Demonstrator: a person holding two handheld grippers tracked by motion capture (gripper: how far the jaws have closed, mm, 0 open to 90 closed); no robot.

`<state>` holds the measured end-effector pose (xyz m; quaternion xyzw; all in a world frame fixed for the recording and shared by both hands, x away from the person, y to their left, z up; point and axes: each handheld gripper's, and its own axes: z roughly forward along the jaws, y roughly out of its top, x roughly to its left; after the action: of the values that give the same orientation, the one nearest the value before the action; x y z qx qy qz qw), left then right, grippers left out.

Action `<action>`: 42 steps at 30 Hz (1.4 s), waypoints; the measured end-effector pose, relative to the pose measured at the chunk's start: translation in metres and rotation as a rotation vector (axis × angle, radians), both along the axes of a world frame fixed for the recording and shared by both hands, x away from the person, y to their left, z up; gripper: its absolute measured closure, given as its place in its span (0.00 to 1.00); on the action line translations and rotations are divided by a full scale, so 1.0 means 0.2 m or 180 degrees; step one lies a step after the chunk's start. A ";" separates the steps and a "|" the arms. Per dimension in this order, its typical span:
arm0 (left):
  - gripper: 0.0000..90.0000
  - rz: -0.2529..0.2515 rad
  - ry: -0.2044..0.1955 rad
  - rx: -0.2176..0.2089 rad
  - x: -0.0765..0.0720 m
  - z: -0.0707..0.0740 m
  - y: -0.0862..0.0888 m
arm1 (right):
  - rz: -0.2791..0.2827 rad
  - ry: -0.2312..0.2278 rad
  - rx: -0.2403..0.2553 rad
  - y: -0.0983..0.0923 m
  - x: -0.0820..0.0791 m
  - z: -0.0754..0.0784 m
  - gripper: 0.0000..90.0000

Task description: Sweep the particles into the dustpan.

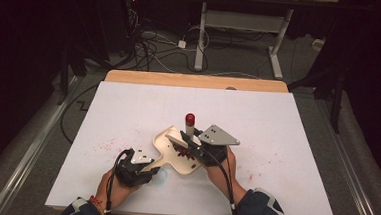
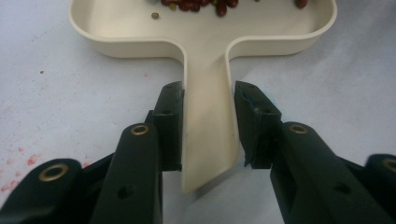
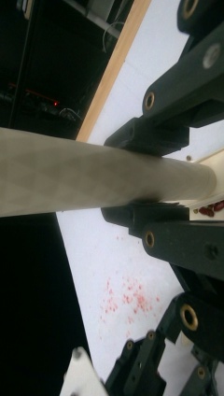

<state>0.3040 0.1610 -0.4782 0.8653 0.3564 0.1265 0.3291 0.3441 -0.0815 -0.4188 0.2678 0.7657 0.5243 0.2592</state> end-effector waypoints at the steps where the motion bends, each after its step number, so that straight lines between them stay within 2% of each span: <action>1: 0.70 -0.0002 -0.0001 0.0007 0.00 0.00 0.00 | 0.0020 -0.0017 -0.0008 0.01 -0.01 0.00 0.78; 7: 0.70 -0.0003 -0.0010 0.0008 0.00 0.00 0.00 | 0.0114 -0.0004 0.0011 0.03 -0.03 0.01 0.78; 9: 0.70 -0.0007 -0.0013 0.0015 0.00 0.00 0.00 | 0.0123 -0.0054 -0.0026 0.03 -0.03 0.02 0.78; 11: 0.70 -0.0013 -0.0012 0.0014 0.00 0.00 0.00 | 0.0228 -0.0187 -0.0141 0.02 -0.01 0.04 0.78; 13: 0.70 -0.0011 -0.0002 0.0005 0.00 0.00 0.00 | 0.0267 -0.0192 -0.0152 0.01 0.00 0.06 0.78; 14: 0.70 -0.0018 0.0009 0.0006 0.00 0.00 0.00 | 0.0269 -0.0229 -0.0068 -0.02 0.02 0.09 0.78; 17: 0.70 -0.0031 0.0021 0.0017 0.00 -0.01 0.00 | 0.0281 -0.0236 -0.0001 -0.06 0.04 0.13 0.78; 19: 0.70 -0.0038 0.0013 0.0027 0.01 -0.01 0.01 | 0.0258 -0.0258 0.0090 -0.14 0.05 0.18 0.78; 22: 0.70 -0.0045 0.0012 0.0037 0.00 -0.01 0.01 | 0.0209 -0.0243 0.0093 -0.19 0.05 0.20 0.78; 24: 0.70 -0.0052 0.0018 0.0041 0.00 -0.01 0.02 | 0.0086 -0.0268 0.0077 -0.27 0.06 0.21 0.78; 25: 0.70 -0.0056 0.0020 0.0044 0.00 0.00 0.02 | 0.0086 -0.0268 0.0077 -0.27 0.06 0.21 0.78; 27: 0.70 -0.0068 0.0033 0.0041 0.00 0.00 0.04 | -0.0029 -0.0264 0.0049 -0.33 0.06 0.20 0.78; 30: 0.70 -0.0093 0.0050 0.0038 0.00 0.00 0.06 | -0.0193 -0.0286 -0.0072 -0.40 0.06 0.17 0.78; 32: 0.70 -0.0110 0.0088 0.0041 0.00 0.01 0.07 | -0.0340 -0.0246 -0.0140 -0.45 0.06 0.14 0.78; 36: 0.70 -0.0147 0.0136 0.0063 -0.01 0.02 0.11 | -0.0417 -0.0226 -0.0236 -0.48 0.06 0.11 0.78; 37: 0.70 -0.0156 0.0148 0.0066 -0.01 0.02 0.11 | -0.0413 -0.0162 -0.0301 -0.48 0.05 0.09 0.78; 39: 0.70 -0.0171 0.0180 0.0076 -0.02 0.01 0.13 | -0.0419 -0.0143 -0.0321 -0.48 0.04 0.07 0.78; 42: 0.70 -0.0225 0.0229 0.0097 -0.03 0.01 0.15 | -0.0300 -0.0120 -0.0373 -0.44 0.00 0.06 0.78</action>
<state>0.2988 0.1911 -0.4754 0.8862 0.3353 0.0890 0.3071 0.3438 -0.1698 -0.4063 0.2779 0.7766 0.4707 0.3131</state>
